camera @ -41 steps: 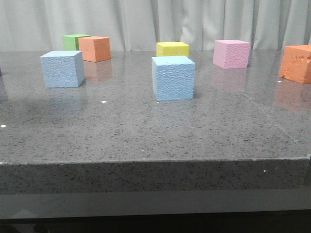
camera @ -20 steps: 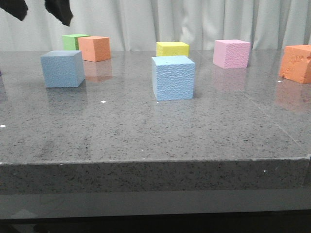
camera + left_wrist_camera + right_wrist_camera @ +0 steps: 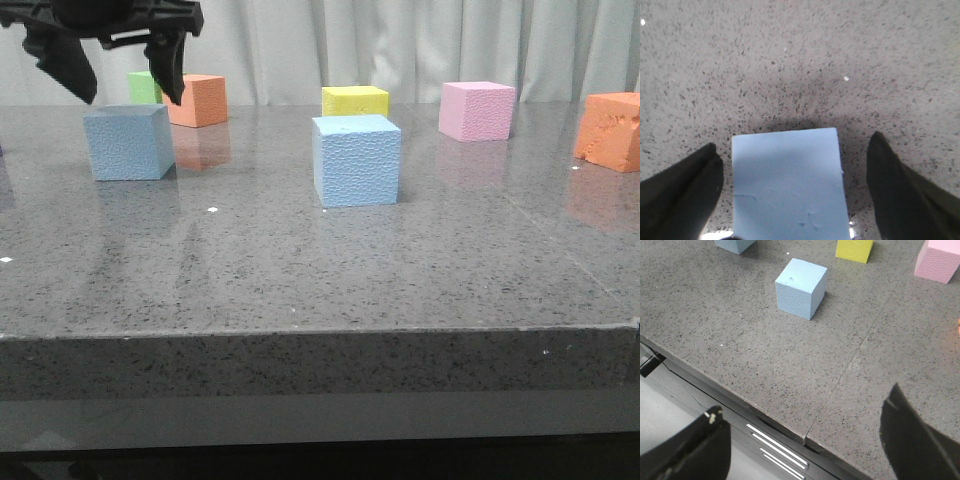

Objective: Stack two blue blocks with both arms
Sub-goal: 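Lower the left gripper over the other light-blue cube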

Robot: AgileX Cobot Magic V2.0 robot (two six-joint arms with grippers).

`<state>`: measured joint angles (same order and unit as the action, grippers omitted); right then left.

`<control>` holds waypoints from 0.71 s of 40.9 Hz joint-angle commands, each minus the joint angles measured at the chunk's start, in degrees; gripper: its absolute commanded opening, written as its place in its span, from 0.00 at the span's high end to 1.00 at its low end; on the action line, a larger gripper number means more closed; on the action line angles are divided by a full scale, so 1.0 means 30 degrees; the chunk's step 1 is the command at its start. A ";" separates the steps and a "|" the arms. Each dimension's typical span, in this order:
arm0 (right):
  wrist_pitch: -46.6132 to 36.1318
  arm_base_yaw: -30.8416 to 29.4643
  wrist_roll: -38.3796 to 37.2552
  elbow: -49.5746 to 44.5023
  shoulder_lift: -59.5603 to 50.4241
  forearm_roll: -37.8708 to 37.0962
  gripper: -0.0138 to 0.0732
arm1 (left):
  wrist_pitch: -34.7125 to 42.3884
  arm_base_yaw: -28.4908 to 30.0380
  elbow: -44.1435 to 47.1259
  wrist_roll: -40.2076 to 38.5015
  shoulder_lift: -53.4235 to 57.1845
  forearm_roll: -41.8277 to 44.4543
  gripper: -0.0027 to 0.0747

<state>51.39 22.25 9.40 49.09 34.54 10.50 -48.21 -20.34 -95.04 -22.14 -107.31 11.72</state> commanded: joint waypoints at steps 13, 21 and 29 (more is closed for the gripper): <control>-0.1209 -0.0158 0.0235 0.0461 0.0037 0.0251 0.14 | 0.0825 0.0151 -0.0669 -0.1062 -0.0416 -0.0225 0.23; -0.1209 -0.0158 0.0235 0.0461 0.0037 0.0251 0.14 | 0.0825 0.0151 -0.0669 -0.1062 -0.0445 -0.0376 0.35; -0.1209 -0.0158 0.0235 0.0461 0.0037 0.0251 0.14 | 0.0828 0.0151 -0.0669 -0.0009 -0.0409 -0.0928 0.41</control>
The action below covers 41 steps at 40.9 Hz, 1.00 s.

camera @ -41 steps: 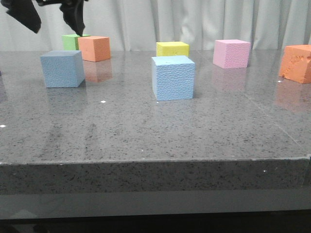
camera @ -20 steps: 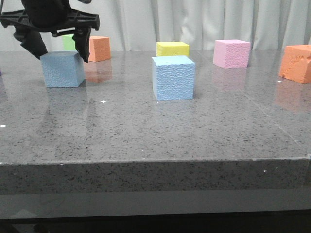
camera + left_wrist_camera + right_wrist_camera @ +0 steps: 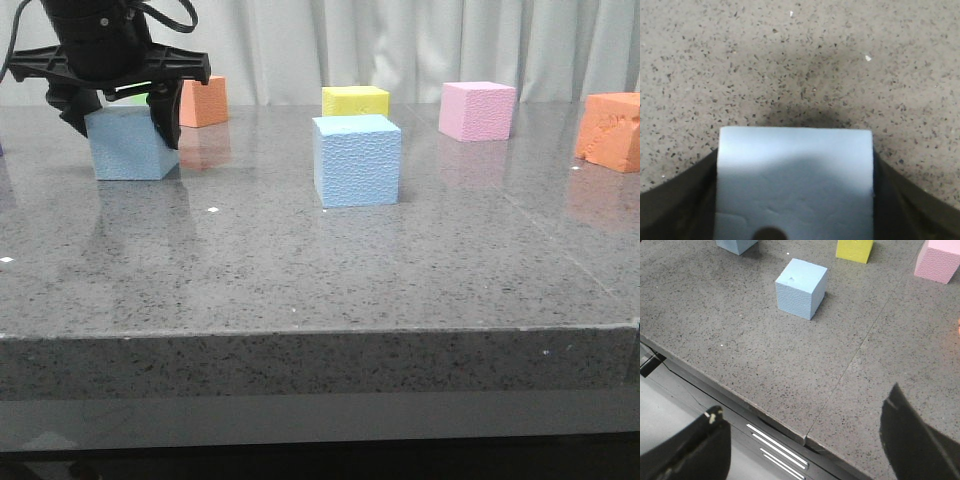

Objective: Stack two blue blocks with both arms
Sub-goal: 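Grasp and lift the light-blue cube with the left gripper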

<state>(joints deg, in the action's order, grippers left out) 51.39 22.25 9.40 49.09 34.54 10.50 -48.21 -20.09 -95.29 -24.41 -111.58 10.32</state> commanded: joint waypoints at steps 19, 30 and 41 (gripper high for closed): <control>-0.1209 -0.0158 0.0235 0.0461 0.0037 0.0251 0.14 | -0.3449 0.0026 -0.5941 1.7680 0.1016 -1.1268 0.41; -0.1209 -0.0158 0.0235 0.0461 0.0037 0.0251 0.14 | -0.5224 -0.1521 -0.8599 2.2338 0.1016 -1.2663 0.41; -0.1209 -0.0158 0.0235 0.0461 0.0037 0.0251 0.14 | -0.5673 -0.3918 -0.9000 2.5641 0.1016 -1.1648 0.41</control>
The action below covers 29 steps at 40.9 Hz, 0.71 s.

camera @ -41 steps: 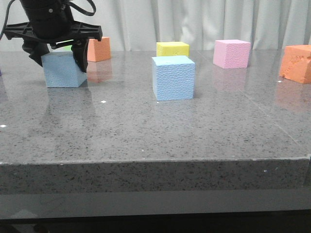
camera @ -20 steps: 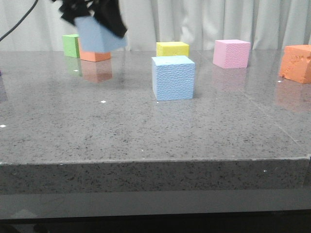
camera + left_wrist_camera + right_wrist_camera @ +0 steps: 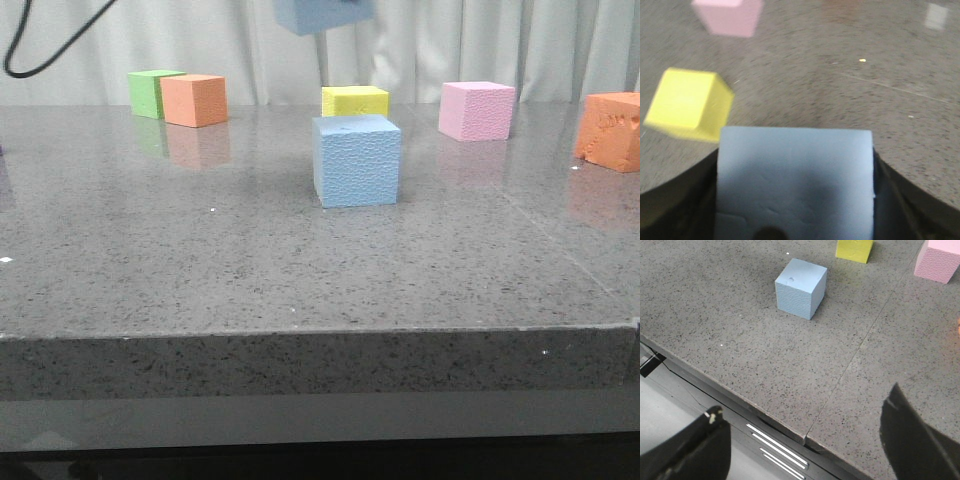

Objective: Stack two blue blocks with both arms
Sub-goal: 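Grasp and lift the light-blue cube with the left gripper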

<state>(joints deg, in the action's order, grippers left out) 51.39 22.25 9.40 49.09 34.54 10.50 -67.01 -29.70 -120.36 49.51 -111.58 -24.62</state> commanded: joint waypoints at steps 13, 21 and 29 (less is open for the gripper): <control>-0.1209 -0.0158 0.0235 0.0461 0.0037 0.0251 0.14 | 0.0662 -0.1578 -0.0646 0.1153 0.0898 0.1468 0.41; -0.1209 -0.0158 0.0235 0.0461 0.0037 0.0251 0.14 | 0.0376 -0.1578 -0.0646 0.1079 0.0472 0.1468 0.41; -0.1209 -0.0158 0.0235 0.0461 0.0037 0.0251 0.14 | 0.0209 -0.1578 -0.0646 0.1079 -0.0243 0.1158 0.41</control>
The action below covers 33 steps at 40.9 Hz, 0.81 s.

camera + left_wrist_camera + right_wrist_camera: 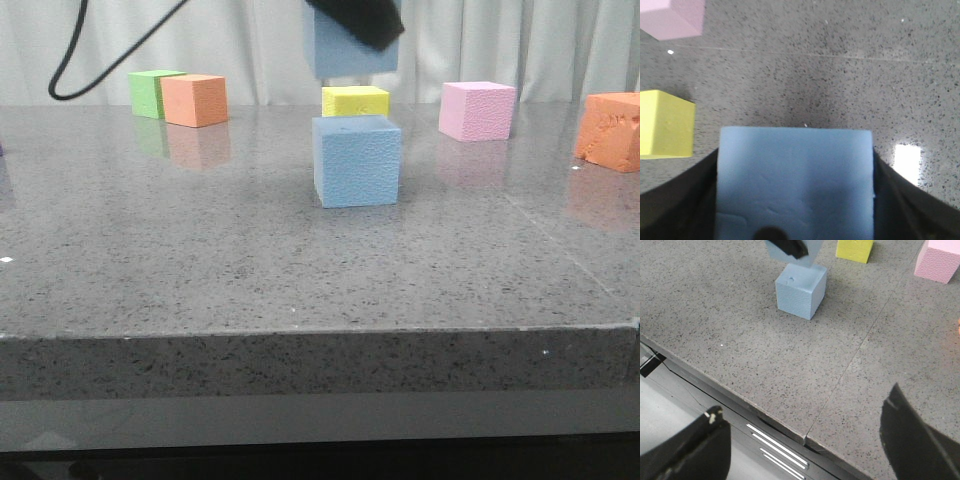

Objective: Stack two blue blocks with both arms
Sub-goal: 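Grasp and lift the light-blue cube with the left gripper, then lower the held cube onto the centered light-blue cube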

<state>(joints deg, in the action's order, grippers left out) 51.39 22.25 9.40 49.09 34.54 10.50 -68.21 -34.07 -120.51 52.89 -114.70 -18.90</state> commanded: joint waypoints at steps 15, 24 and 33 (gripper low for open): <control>-0.1209 -0.0158 0.0235 0.0461 0.0037 0.0251 0.14 | 0.0925 -0.0124 -0.0446 -0.0049 0.0124 -0.0796 0.41; -0.1209 -0.0158 0.0235 0.0461 0.0037 0.0251 0.14 | 0.1185 -0.0124 -0.0446 -0.0049 0.0124 -0.0796 0.41; -0.1209 -0.0158 0.0235 0.0461 0.0037 0.0251 0.14 | 0.1185 -0.0124 -0.0446 -0.0049 0.0124 -0.0796 0.41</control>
<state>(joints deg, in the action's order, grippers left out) 51.39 22.25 9.40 49.09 34.54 10.50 -67.11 -34.07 -120.39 52.89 -117.51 -19.22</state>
